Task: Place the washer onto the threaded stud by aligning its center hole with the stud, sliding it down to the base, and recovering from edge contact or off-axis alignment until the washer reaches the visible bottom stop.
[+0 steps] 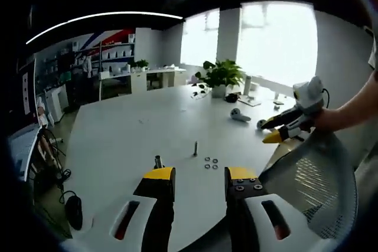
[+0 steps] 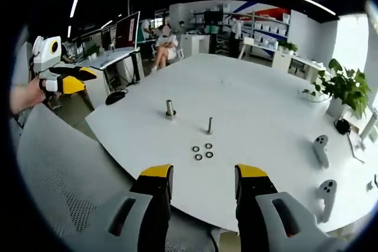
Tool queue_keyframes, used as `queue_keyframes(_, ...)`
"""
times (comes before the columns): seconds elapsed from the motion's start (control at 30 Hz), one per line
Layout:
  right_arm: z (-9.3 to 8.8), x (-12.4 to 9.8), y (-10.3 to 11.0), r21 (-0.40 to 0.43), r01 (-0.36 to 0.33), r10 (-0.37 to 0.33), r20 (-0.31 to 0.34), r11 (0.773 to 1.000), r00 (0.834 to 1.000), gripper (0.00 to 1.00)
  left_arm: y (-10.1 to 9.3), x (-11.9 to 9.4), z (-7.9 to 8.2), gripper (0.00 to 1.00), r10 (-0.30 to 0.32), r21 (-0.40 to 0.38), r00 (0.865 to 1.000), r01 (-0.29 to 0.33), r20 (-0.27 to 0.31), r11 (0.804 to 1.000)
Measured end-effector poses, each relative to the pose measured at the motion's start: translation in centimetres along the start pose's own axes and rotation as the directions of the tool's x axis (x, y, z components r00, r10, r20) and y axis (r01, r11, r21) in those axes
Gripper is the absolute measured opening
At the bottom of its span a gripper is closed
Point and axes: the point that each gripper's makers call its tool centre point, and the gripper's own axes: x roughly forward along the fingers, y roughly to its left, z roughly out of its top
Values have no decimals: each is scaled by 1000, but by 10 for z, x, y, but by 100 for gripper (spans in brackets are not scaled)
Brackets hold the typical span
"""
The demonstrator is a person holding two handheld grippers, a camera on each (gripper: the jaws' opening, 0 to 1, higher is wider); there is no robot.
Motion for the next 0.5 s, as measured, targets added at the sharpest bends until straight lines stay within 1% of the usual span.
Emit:
queue_keyframes(0.07, -2, 0, -1, -12, 8, -8, -12, 1000, 1000, 44, -3, 1, 1, 32, -7, 3, 1000, 7, 4, 1000)
queue_keyframes(0.17, -2, 0, -3, -7, 18, -18, -11, 1000, 1000, 44, -12, 3, -3, 32, -26, 62, 1000, 27, -17, 998)
queue_keyframes(0.3, -7, 2, -4, -19, 22, -23, -40, 1000, 999, 44, -21, 5, -1, 32, -49, 100, 999, 50, -13, 994)
queue_keyframes(0.5, -9, 2, -5, -18, 24, -25, -54, 1000, 998, 44, -24, 6, -4, 33, -69, 112, 997, 72, -30, 991)
